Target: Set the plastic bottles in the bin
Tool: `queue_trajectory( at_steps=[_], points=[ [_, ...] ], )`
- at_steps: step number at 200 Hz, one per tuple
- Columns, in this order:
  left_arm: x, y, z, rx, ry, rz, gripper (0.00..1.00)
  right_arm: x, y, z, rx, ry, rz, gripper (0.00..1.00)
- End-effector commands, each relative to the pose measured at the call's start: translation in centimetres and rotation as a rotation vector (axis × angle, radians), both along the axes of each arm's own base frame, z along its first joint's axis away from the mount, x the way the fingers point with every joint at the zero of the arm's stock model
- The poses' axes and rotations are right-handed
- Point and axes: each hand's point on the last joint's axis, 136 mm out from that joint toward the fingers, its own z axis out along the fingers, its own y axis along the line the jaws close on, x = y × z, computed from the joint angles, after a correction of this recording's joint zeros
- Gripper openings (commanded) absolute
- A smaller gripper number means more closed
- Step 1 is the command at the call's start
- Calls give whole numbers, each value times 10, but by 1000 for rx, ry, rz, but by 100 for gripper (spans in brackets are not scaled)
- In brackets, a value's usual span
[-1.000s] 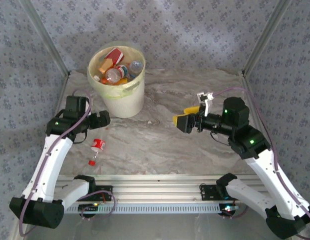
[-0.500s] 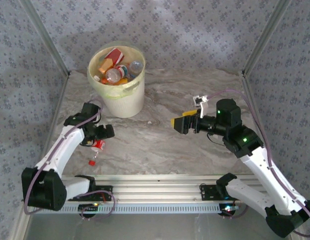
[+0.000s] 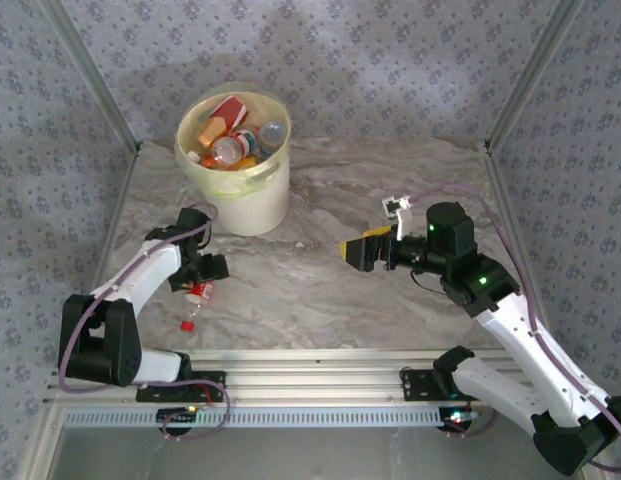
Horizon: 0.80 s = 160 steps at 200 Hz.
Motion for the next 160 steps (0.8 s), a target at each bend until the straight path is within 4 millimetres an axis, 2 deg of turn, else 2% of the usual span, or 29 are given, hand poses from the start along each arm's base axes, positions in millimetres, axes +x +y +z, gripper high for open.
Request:
queue_trajectory(
  at_steps=[1, 81, 99, 120, 126, 160],
  points=[
    [-3, 2, -5, 7, 11, 17, 85, -1, 0, 3, 11, -12, -5, 100],
    [-15, -17, -21, -74, 32, 26, 73, 1, 1, -5, 12, 7, -13, 100],
    [-17, -30, -22, -109, 22, 19, 72, 2, 2, -8, 11, 18, -11, 100],
    [-21, -50, -18, -123, 3, -15, 64, 3, 2, -12, 6, 29, -18, 100],
    [-16, -59, -16, -137, -30, -29, 61, 4, 2, -14, 5, 32, -20, 100],
    [-14, -91, -6, -171, -87, -91, 53, 6, 4, -20, 0, 55, -25, 100]
  ],
)
